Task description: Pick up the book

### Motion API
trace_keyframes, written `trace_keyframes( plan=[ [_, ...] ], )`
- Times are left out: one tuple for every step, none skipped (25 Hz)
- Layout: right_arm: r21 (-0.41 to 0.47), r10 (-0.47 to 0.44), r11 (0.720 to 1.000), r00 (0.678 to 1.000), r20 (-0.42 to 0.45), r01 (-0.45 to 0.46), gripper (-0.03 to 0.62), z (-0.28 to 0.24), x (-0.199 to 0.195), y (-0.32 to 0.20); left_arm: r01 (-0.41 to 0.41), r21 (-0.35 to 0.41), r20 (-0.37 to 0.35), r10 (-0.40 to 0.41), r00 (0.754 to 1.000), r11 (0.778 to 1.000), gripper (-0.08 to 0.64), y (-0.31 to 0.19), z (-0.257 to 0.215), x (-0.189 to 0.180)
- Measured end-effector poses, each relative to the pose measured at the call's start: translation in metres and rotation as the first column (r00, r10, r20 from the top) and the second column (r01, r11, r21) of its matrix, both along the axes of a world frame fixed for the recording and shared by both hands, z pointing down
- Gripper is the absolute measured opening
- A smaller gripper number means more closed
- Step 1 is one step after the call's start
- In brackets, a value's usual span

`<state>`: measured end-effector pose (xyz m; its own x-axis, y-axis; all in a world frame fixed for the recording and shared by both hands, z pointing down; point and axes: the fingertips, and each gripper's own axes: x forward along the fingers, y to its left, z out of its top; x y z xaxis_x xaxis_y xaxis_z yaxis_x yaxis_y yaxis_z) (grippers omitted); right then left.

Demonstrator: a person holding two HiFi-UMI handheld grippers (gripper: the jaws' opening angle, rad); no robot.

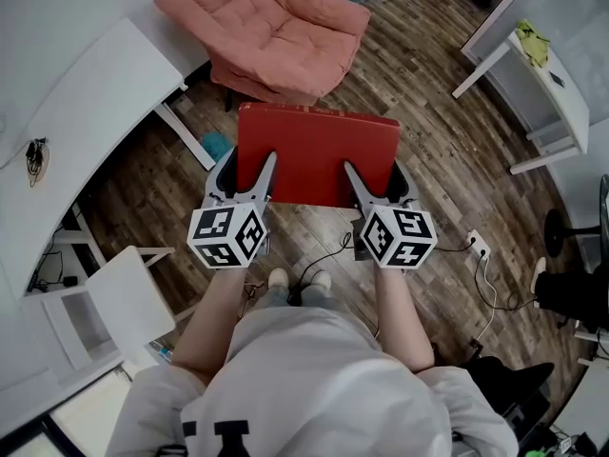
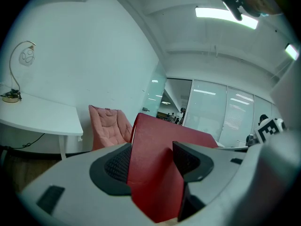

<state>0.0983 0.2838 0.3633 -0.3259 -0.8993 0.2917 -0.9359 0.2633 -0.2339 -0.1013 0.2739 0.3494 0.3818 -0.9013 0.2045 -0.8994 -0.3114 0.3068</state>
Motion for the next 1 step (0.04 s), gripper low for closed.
trace_keyframes(
  plan=[
    [-0.001,0.000,1.000,1.000,-0.002,0.000,0.373,0.0004,0.0002,0.0011,0.000,-0.003,-0.002,0.000,1.000,1.000,0.264,0.0010,0.0010,0.0003]
  ],
)
